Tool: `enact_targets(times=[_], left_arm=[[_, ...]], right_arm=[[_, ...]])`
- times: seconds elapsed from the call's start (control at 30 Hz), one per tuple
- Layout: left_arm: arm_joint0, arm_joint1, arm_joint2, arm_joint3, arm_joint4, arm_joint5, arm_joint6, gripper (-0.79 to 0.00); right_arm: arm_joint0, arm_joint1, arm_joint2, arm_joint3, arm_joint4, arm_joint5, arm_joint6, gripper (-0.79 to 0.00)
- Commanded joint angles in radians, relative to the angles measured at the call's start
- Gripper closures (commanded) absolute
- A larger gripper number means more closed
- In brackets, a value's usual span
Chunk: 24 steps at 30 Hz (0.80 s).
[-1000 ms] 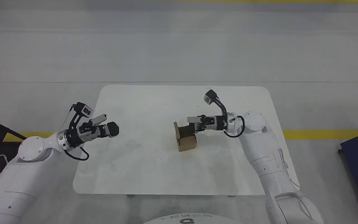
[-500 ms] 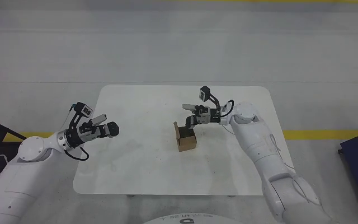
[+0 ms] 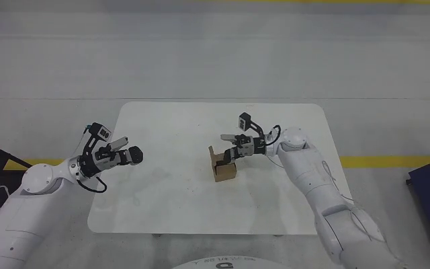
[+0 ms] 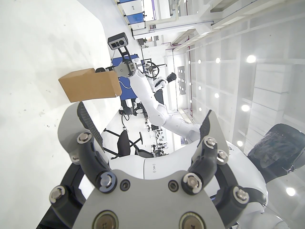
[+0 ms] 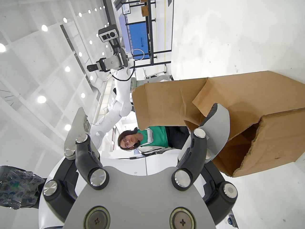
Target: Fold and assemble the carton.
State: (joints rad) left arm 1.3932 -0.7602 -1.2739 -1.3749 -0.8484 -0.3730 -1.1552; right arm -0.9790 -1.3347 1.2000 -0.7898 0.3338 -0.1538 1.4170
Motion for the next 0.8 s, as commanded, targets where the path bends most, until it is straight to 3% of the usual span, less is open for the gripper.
enact_targets(times=[0.0,0.33,0.57,0.77], left_arm=[[0.000,0.000,0.000,0.000,0.000,0.000,0.000,-0.785],[0.000,0.000,0.000,0.000,0.000,0.000,0.000,-0.785],[0.000,0.000,0.000,0.000,0.000,0.000,0.000,-0.785],[0.000,0.000,0.000,0.000,0.000,0.000,0.000,-0.785]], right_arm=[[0.003,-0.001,-0.006,0.006,0.003,-0.003,-0.005,-0.785],[0.005,-0.001,0.004,0.022,0.133,-0.020,0.043,-0.785],[0.014,0.003,0.001,0.057,0.179,0.021,0.097,-0.785],[0.025,0.001,-0.028,0.065,0.132,-0.003,0.029,-0.785]])
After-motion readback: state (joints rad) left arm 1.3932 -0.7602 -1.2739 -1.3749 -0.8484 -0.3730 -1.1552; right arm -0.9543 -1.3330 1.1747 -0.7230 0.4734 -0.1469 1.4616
